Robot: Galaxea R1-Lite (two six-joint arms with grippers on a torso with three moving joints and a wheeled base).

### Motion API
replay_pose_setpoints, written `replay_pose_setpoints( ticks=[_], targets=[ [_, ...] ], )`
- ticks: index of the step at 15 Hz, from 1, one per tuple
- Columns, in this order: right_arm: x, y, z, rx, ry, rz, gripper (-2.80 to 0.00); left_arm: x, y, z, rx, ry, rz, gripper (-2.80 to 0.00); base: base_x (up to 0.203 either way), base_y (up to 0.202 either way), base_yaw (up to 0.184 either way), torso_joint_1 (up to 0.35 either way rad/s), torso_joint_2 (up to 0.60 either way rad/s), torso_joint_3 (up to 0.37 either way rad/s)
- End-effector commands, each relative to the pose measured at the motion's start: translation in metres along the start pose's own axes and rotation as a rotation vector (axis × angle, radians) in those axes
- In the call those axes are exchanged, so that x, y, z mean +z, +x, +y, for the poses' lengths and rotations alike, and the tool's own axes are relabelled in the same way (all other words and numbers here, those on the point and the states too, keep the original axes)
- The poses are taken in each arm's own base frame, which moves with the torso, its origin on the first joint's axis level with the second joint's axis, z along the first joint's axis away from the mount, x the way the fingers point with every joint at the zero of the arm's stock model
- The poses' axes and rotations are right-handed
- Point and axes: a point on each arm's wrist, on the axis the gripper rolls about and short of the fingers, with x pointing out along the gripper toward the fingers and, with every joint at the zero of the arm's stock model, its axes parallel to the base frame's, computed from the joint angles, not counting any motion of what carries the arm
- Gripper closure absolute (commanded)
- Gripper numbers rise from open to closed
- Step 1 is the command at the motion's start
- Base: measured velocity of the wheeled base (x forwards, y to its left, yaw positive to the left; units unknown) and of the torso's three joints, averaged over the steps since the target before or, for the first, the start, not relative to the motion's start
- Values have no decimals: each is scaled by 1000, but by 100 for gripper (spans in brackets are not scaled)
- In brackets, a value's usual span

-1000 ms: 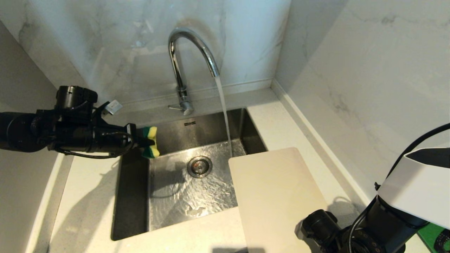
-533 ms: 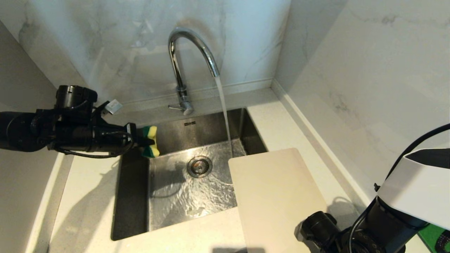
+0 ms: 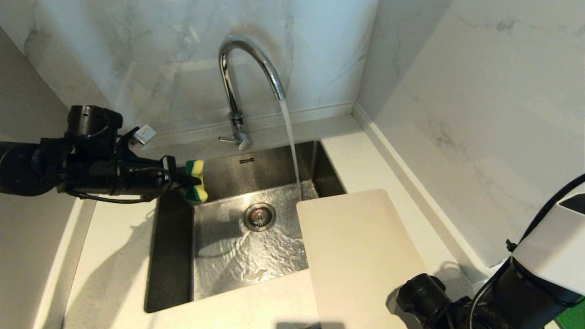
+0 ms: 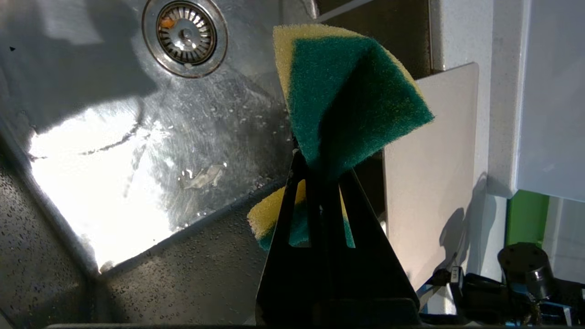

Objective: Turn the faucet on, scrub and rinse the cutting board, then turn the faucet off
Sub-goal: Put down the cutting board

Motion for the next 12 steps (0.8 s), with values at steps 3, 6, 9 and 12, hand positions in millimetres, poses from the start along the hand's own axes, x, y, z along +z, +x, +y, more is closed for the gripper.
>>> replay_pose_setpoints(
  ticks=[3, 6, 9, 12],
  targets=[
    [3, -17, 12, -53, -24, -11, -280, -1, -8, -11, -21, 4, -7, 0, 0, 0, 0, 0, 0, 0],
    [4, -25, 18, -88, -32, -16, -280, -1, -13, -17, -28, 4, -14, 0, 0, 0, 0, 0, 0, 0],
    [6, -34, 20, -127, -41, -21, -280, -1, -21, -21, -27, 7, -22, 0, 0, 0, 0, 0, 0, 0],
    [7, -41, 24, -162, -49, -27, -280, -2, -28, -27, -28, 12, -25, 0, 0, 0, 0, 0, 0, 0]
  ],
)
